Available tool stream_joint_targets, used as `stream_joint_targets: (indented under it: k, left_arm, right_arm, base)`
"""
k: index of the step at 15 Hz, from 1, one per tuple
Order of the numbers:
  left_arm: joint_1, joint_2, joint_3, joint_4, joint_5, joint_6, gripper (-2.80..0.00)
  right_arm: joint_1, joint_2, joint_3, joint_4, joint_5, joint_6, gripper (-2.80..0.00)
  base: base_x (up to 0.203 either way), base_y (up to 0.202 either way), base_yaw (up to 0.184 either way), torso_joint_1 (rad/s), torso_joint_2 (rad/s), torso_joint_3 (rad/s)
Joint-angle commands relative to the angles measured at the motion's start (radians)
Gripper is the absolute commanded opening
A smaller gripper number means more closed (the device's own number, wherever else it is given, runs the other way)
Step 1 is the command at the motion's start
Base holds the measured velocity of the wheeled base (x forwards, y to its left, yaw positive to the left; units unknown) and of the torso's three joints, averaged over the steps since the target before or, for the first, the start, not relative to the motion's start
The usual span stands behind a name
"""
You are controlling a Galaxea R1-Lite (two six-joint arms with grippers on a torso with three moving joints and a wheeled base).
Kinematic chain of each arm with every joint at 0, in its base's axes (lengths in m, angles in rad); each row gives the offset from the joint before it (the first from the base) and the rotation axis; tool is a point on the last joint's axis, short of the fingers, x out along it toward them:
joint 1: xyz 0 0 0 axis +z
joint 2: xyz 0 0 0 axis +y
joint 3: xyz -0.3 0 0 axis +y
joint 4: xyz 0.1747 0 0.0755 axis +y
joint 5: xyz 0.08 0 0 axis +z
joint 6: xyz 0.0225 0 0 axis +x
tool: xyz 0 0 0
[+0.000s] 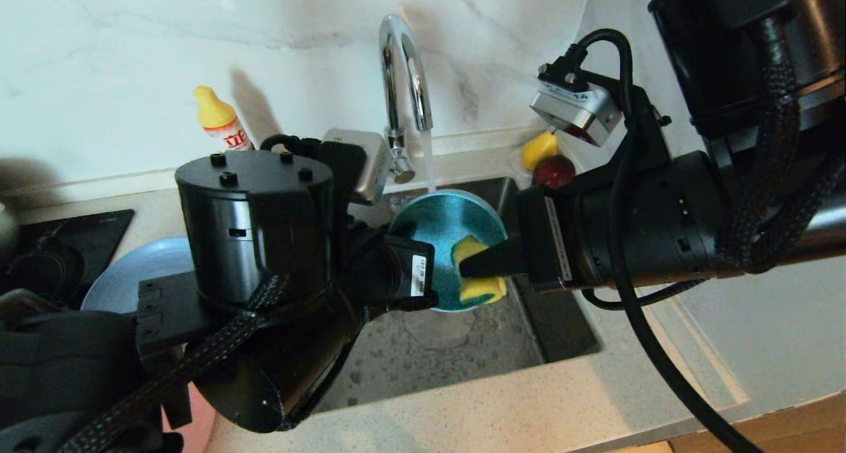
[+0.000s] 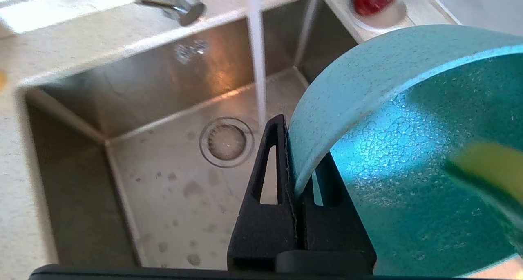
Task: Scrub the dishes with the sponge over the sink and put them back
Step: Wipe the bowl
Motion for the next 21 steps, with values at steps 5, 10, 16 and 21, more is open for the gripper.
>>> stream_joint_targets:
  k: [5, 10, 16, 21]
  left_arm:
    - [-0.016, 0.006, 0.037, -0.034, 0.002, 0.001, -2.80]
    - [-0.018, -0.008, 0.046, -0.037, -0.001, 0.002, -2.80]
    - [-0.021, -0.026, 0.066, -0.037, -0.003, 0.001, -2.80]
    - [-0.018, -0.035, 0.064, -0.060, -0.001, 0.002, -2.80]
  right_arm:
    - [-0.014, 0.018, -0.027, 0.005, 0.027, 0.003, -2.80]
    - [-0.051, 0.043, -0.033, 0.001, 0.031, 0.002, -2.80]
    - [-0.100, 0.022, -0.033, 0.005, 0.030, -0.008, -2.80]
    - [-0.109, -0.006, -0.021, 0.037, 0.031, -0.008, -2.80]
  base:
    - [0.000, 0.000, 0.000, 0.000, 0.00, 0.000]
    - [0.000, 0.000, 0.000, 0.000, 0.00, 0.000]
    - [0.000, 0.000, 0.000, 0.000, 0.00, 0.000]
    - [0.000, 0.000, 0.000, 0.000, 0.00, 0.000]
